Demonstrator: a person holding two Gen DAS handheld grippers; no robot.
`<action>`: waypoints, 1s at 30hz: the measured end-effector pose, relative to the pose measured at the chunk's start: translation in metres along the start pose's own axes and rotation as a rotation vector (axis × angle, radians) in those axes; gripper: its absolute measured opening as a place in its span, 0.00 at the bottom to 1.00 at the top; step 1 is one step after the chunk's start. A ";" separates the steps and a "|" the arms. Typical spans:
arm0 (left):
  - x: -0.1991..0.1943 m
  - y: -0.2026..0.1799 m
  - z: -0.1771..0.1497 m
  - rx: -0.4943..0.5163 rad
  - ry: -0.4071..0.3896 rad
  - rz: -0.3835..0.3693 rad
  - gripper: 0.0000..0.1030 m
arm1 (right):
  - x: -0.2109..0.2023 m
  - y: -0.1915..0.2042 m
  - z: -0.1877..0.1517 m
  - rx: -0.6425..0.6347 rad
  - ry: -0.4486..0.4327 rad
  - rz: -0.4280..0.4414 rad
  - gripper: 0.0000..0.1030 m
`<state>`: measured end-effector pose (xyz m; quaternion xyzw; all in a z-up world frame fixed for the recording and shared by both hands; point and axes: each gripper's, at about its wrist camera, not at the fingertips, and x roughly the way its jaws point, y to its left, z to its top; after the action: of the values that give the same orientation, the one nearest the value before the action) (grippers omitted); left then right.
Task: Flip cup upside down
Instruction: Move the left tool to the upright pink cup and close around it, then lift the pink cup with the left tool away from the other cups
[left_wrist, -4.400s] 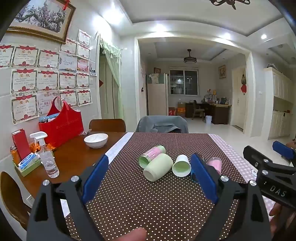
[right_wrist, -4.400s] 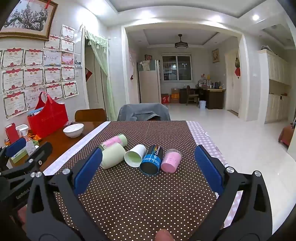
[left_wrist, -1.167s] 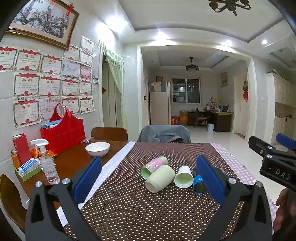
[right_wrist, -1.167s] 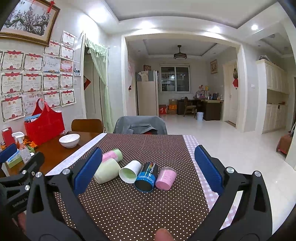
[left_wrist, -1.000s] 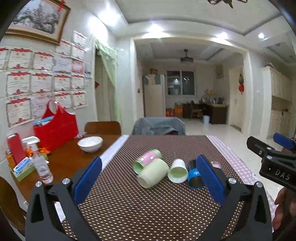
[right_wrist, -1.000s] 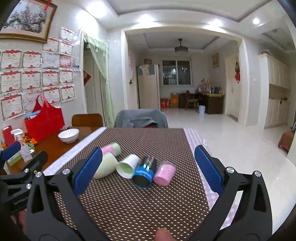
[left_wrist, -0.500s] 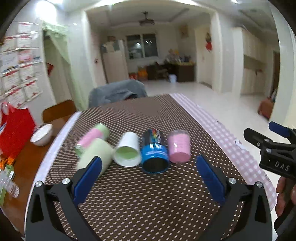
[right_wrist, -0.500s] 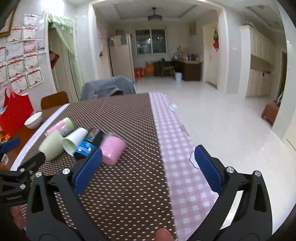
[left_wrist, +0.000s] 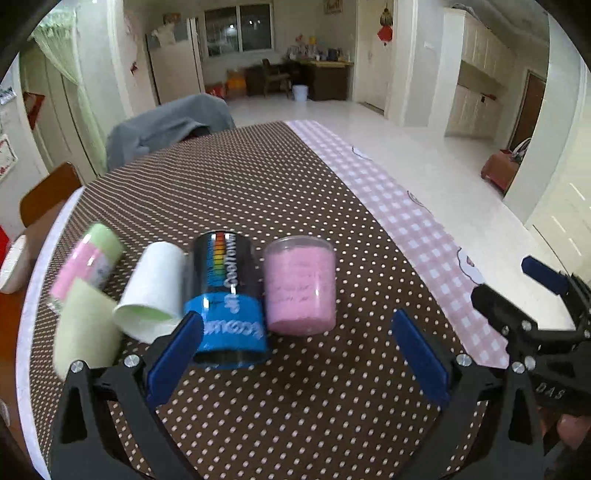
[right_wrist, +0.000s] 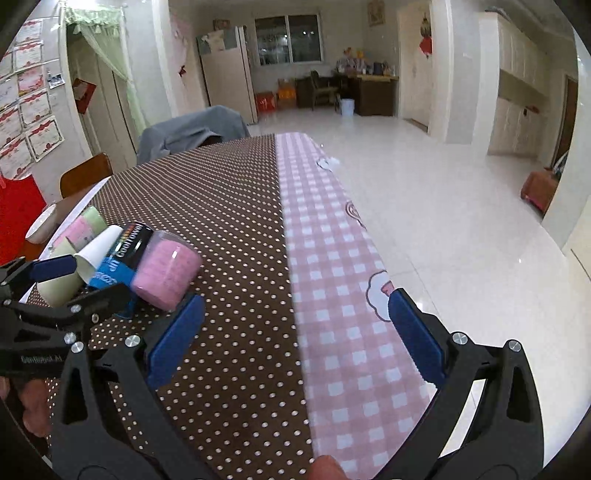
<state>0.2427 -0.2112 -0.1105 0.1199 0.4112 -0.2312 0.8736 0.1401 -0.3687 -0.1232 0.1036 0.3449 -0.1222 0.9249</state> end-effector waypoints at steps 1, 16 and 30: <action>0.005 -0.001 0.003 0.004 0.006 -0.007 0.97 | 0.003 -0.002 0.000 0.001 0.007 -0.004 0.94; 0.071 -0.010 0.023 0.054 0.148 -0.046 0.78 | 0.025 -0.024 -0.001 0.041 0.051 0.013 0.94; 0.084 -0.013 0.024 0.118 0.148 -0.086 0.58 | 0.019 -0.024 -0.006 0.047 0.049 0.001 0.94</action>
<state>0.2985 -0.2572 -0.1608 0.1702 0.4651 -0.2827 0.8215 0.1436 -0.3932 -0.1430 0.1285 0.3642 -0.1272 0.9136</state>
